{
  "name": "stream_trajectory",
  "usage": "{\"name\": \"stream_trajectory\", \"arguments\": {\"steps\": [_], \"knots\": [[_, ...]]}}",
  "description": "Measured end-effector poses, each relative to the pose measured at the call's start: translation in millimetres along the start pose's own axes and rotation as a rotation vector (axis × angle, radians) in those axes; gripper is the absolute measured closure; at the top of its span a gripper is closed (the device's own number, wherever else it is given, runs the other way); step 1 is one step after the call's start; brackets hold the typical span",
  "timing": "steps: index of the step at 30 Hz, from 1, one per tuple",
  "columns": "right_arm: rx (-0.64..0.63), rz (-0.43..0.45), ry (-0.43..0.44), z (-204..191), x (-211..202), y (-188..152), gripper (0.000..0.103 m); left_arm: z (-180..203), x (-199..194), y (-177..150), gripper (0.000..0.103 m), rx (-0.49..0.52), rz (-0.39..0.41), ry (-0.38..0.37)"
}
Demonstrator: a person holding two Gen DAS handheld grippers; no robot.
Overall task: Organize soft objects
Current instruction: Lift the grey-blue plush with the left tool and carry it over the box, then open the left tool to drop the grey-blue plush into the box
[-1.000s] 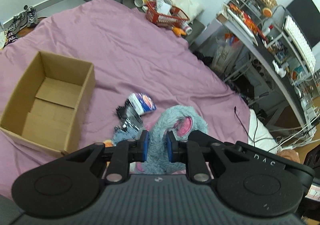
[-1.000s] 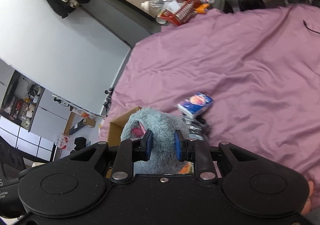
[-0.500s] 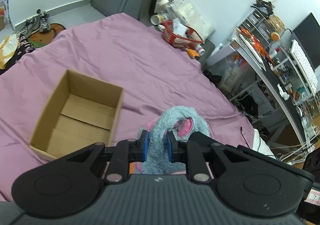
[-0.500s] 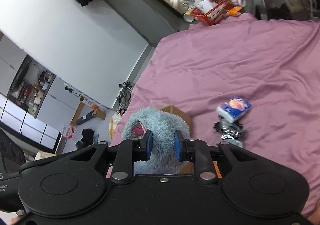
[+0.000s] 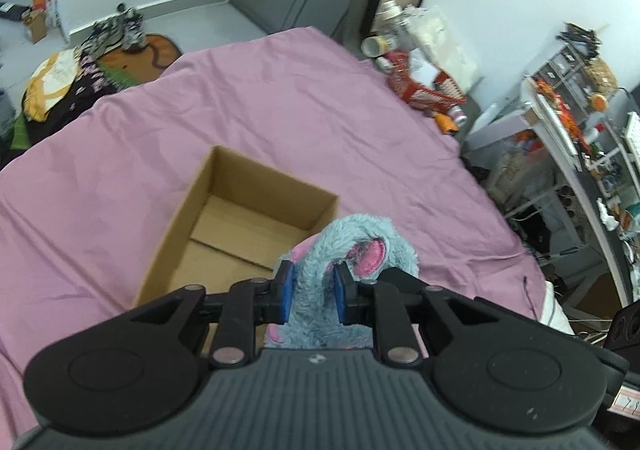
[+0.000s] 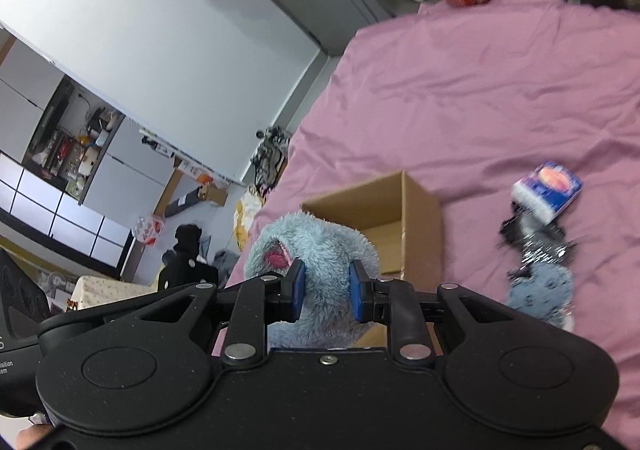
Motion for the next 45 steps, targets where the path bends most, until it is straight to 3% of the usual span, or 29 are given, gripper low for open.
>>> {"name": "stream_trajectory", "arguments": {"steps": [10,27,32,34,36,40,45], "knots": [[0.008,-0.094,-0.014,-6,46,-18,0.081,-48,27,0,0.083,-0.056,-0.059,0.068],[0.005,-0.200,-0.060,-1,94,-47,0.081,-97,65,-12,0.078,-0.117,-0.148,0.180],[-0.038,-0.223,-0.075,-5,100,-51,0.075,-102,55,-14,0.077,-0.141,-0.144,0.174],[-0.042,-0.224,-0.077,-8,96,-50,0.075,-102,49,-15,0.073,-0.155,-0.132,0.180],[-0.038,-0.219,-0.076,-9,93,-48,0.075,-100,41,-15,0.058,-0.143,-0.107,0.201],[-0.020,-0.201,-0.071,-9,78,-44,0.074,-98,23,-15,0.053,-0.118,-0.080,0.210],[-0.028,-0.174,-0.068,-11,57,-38,0.061,-96,-3,-14,0.051,-0.115,-0.026,0.224]]}}
Point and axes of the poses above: each gripper's, at about its wrist camera, not at the fingertips, and x roughly the way its jaws point, z to its right, y to its top, the point moved 1 cm from there along x, roughly the way its jaws point, and after that the axes turned 15 degrees about z, right-handed, at the moved point
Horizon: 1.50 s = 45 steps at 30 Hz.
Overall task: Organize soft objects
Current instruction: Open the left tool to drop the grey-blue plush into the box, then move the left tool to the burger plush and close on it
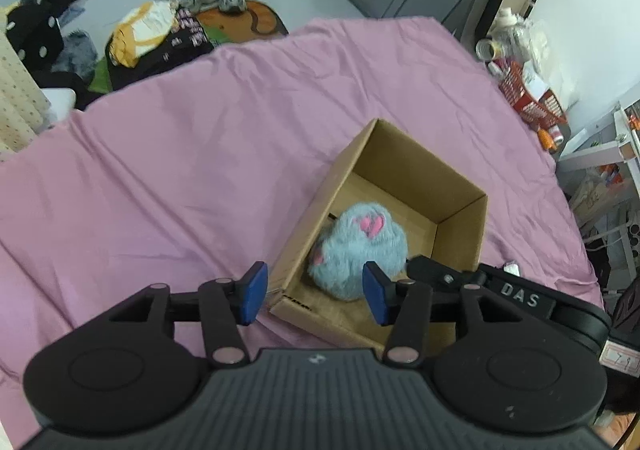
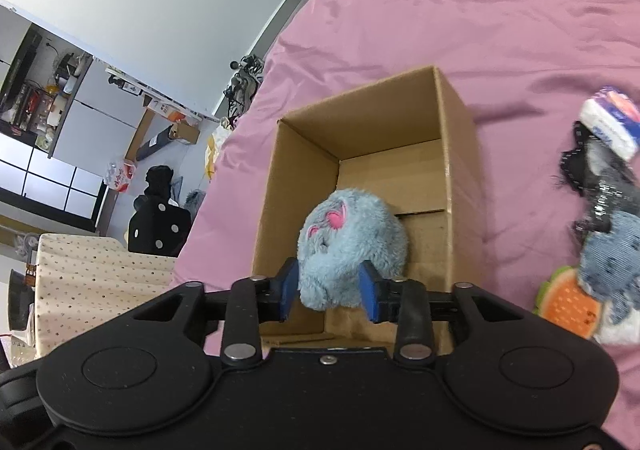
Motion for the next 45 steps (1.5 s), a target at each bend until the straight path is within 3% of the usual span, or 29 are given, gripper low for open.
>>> {"name": "stream_trajectory", "arguments": {"steps": [3,8,10,12,16,25,36,45], "knots": [[-0.022,0.027,0.006,-1,-13,2,0.052,3,-15,-1,0.041,0.010,0.042,0.011],[-0.068,0.084,0.003,3,-38,6,0.032,13,-40,-7,0.038,0.032,0.122,-0.004],[-0.090,0.104,0.004,4,-48,7,0.028,16,-51,-11,0.037,0.047,0.165,0.014],[-0.100,0.128,0.011,7,-58,9,0.024,21,-60,-15,0.028,0.066,0.205,0.038],[-0.109,0.171,0.008,15,-79,12,0.015,28,-72,-23,0.026,0.064,0.241,0.051],[-0.102,0.233,0.004,45,-118,20,0.014,46,-87,-40,0.026,0.044,0.228,0.000],[-0.050,0.295,-0.024,97,-158,32,0.013,81,-97,-61,0.026,0.163,0.241,0.032],[-0.023,0.315,-0.060,136,-188,37,0.013,119,-88,-74,0.026,0.210,0.240,-0.027]]}}
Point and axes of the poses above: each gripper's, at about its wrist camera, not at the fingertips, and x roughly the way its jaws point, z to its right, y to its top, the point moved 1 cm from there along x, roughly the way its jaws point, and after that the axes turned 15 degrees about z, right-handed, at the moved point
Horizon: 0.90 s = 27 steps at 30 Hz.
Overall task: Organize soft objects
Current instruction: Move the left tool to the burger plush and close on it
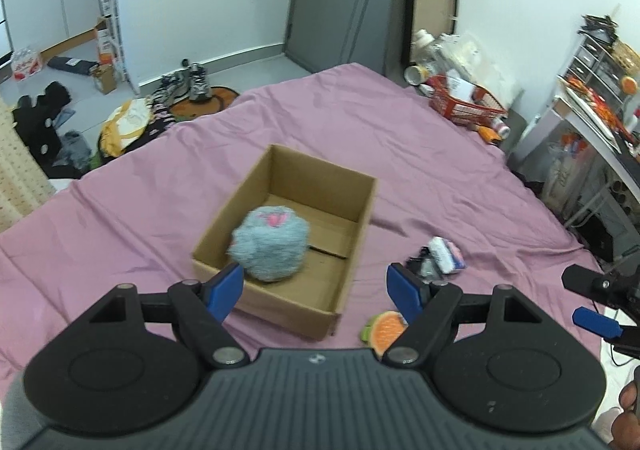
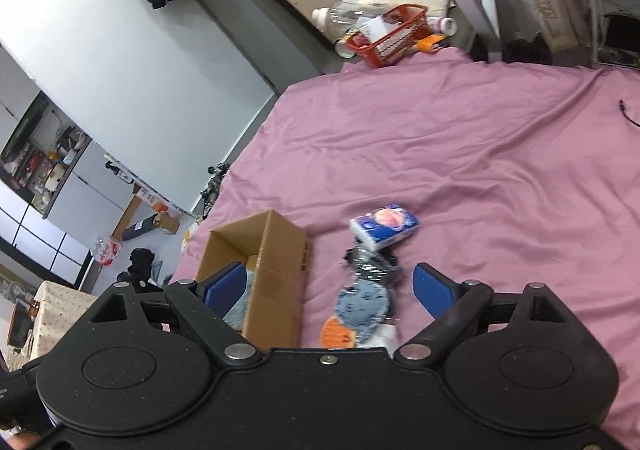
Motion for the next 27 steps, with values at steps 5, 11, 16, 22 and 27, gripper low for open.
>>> {"name": "stream_trajectory", "arguments": {"steps": [5,11,16,22,27], "knots": [[0.028,-0.018,-0.012,20,1,-5,0.013,29,5,-9,0.026,0.034,-0.004,-0.053],[0.104,-0.046,0.013,42,10,-20,0.013,54,17,-27,0.026,0.049,-0.018,-0.085],[0.165,-0.104,0.017,60,28,-44,0.022,67,32,-45,0.026,0.057,-0.047,-0.106],[0.262,-0.162,0.029,80,47,-68,0.029,74,46,-68,0.030,0.073,-0.088,-0.119],[0.280,-0.167,0.038,83,60,-73,0.030,80,59,-87,0.033,0.097,-0.117,-0.127]]}}
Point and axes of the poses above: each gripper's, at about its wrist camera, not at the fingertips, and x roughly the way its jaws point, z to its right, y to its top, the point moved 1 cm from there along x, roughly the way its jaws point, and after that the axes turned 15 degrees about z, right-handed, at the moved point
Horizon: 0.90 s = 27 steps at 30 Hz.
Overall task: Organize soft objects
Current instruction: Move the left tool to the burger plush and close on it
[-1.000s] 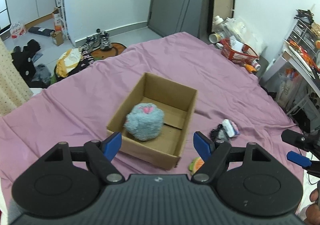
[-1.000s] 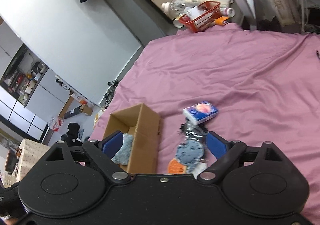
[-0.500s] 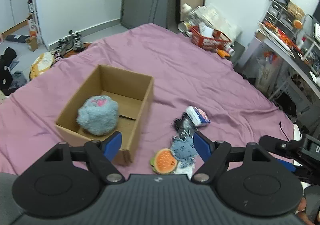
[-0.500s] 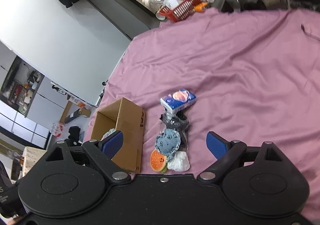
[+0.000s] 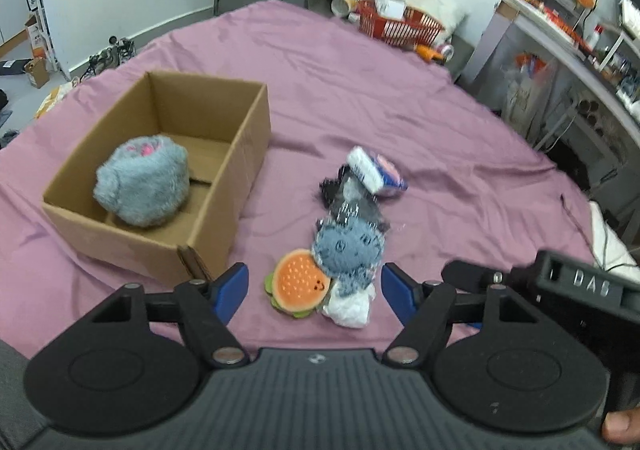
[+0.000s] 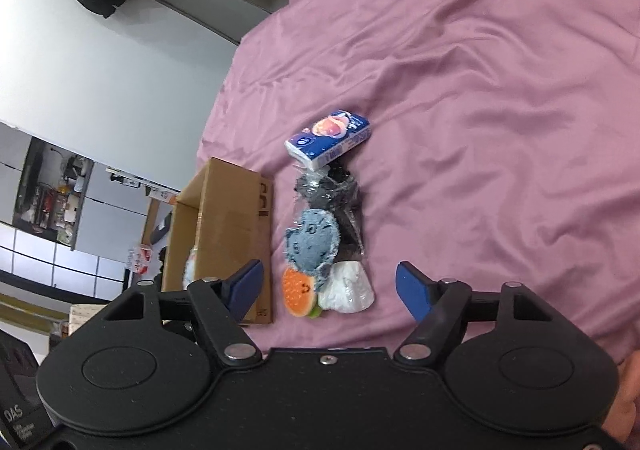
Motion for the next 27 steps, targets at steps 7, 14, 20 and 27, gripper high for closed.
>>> {"name": "stream_trajectory", "arguments": {"steps": [7,14,20,27], "knots": [[0.051,-0.095,-0.017,11,27,-7,0.037,3,28,-20,0.040,-0.002,-0.063,0.002],[0.105,-0.161,-0.032,22,49,-13,0.050,2,53,-31,0.046,0.023,-0.092,0.023],[0.110,-0.197,-0.056,25,69,-17,0.051,-1,70,-35,0.046,0.040,-0.101,0.048],[0.155,-0.198,-0.056,33,77,-17,0.050,-4,80,-38,0.046,0.004,-0.087,0.028]]}}
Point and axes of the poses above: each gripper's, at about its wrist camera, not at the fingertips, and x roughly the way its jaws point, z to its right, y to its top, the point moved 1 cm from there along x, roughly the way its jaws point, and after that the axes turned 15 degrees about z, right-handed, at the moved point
